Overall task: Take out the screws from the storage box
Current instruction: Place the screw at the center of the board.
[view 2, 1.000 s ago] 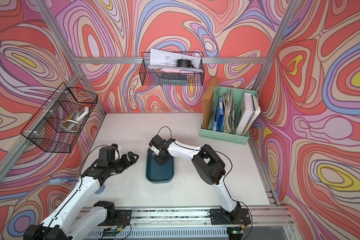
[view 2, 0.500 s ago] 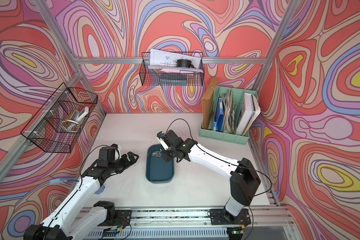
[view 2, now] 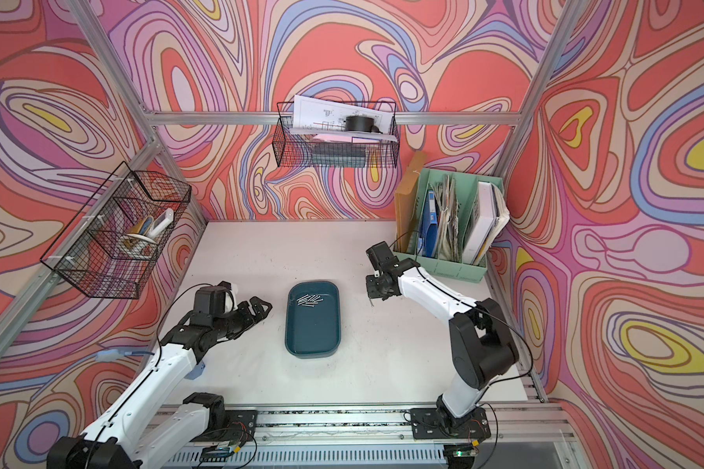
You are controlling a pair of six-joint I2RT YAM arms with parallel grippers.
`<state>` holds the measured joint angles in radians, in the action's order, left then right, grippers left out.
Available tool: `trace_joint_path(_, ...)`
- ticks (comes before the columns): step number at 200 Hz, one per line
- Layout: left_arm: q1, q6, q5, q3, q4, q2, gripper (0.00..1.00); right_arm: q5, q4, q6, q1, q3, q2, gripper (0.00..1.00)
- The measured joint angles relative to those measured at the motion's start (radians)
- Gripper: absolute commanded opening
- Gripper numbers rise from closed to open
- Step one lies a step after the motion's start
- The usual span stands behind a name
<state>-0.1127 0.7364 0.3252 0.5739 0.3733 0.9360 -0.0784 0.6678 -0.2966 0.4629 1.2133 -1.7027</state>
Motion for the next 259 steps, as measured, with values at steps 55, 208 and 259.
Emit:
trace_joint_path(55, 0.000, 0.000, 0.017, 0.000, 0.000, 0.010, 0.89, 0.026, -0.010, -0.012, -0.031, -0.011, -0.130, 0.04)
trace_joint_path(208, 0.000, 0.000, 0.017, 0.000, -0.001, 0.010, 0.89, 0.043, -0.024, -0.013, -0.037, -0.009, -0.180, 0.19)
trace_joint_path(259, 0.000, 0.000, 0.017, 0.000, -0.001, 0.010, 0.89, 0.050, 0.004, -0.013, -0.037, 0.006, -0.160, 0.23)
